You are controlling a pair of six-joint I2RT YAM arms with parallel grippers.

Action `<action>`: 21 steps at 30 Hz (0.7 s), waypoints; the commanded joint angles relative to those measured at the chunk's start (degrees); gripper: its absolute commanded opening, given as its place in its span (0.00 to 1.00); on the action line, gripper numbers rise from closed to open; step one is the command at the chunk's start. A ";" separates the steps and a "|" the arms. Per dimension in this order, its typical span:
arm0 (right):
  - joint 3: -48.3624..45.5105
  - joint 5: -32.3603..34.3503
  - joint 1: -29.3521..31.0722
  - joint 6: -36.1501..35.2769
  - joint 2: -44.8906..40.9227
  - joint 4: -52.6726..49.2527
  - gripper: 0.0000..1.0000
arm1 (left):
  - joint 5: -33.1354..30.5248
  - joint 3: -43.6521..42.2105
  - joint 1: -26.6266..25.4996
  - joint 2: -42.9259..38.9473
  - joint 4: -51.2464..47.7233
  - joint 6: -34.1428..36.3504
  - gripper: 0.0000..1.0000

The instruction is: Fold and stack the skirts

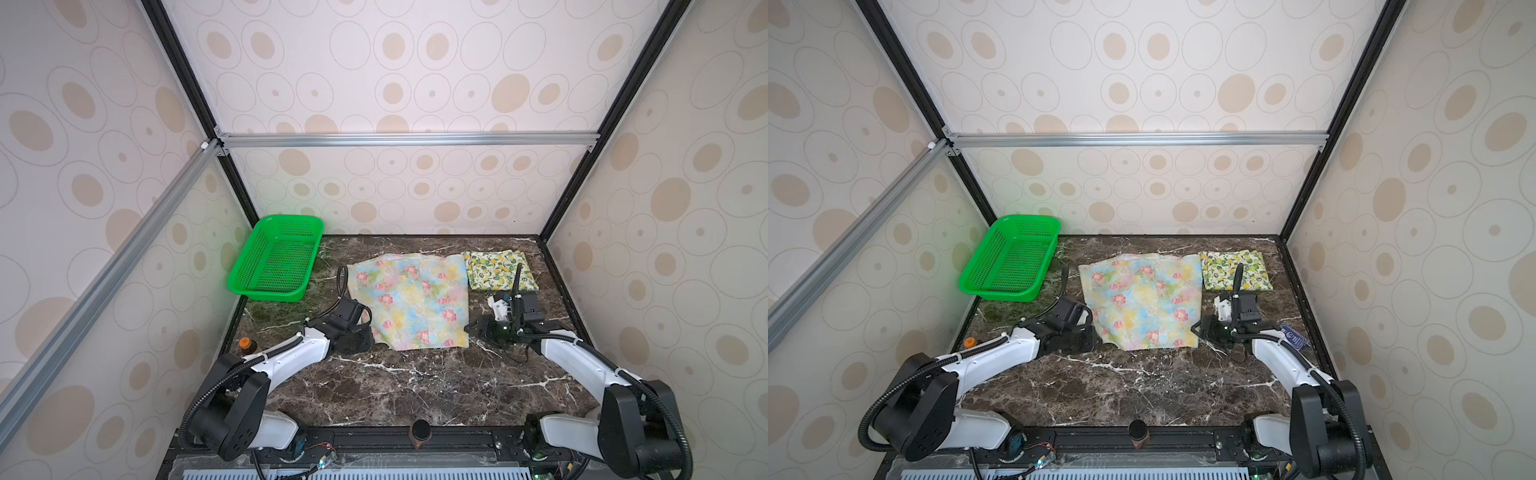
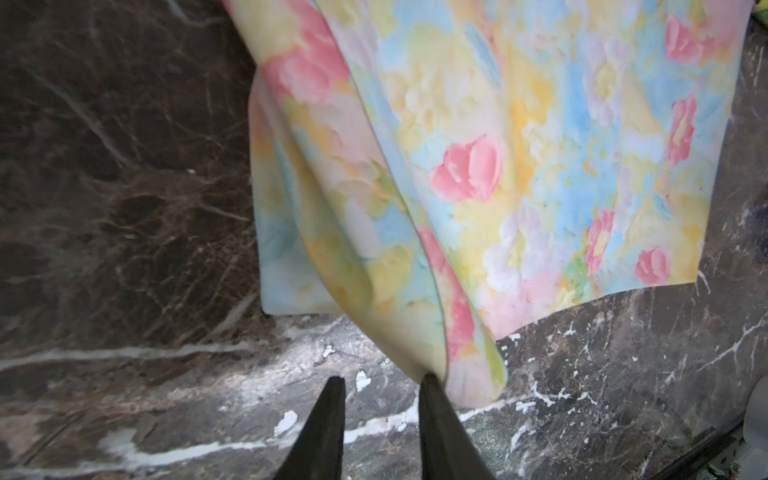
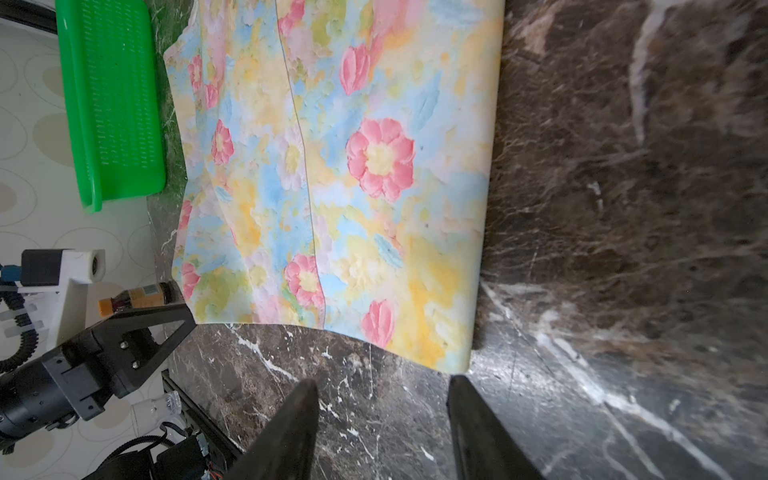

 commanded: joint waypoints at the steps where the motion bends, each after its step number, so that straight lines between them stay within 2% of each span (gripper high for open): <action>1: 0.95 -0.75 0.45 -0.74 -0.11 -0.43 0.53 | -2.04 2.09 -1.24 -1.70 -1.53 -2.24 0.32; 11: 0.06 -1.25 0.49 -0.54 -0.17 0.40 0.53 | -2.57 2.57 -2.67 -1.30 -1.18 -2.89 0.38; 16: 0.14 -1.35 0.42 -0.56 -0.05 0.67 0.52 | -2.92 2.46 -2.76 -3.65 -1.51 -3.60 0.39; 21: 0.23 -1.95 0.46 -0.39 0.43 1.21 0.52 | -3.04 2.27 -3.10 -2.53 -1.12 -4.01 0.39</action>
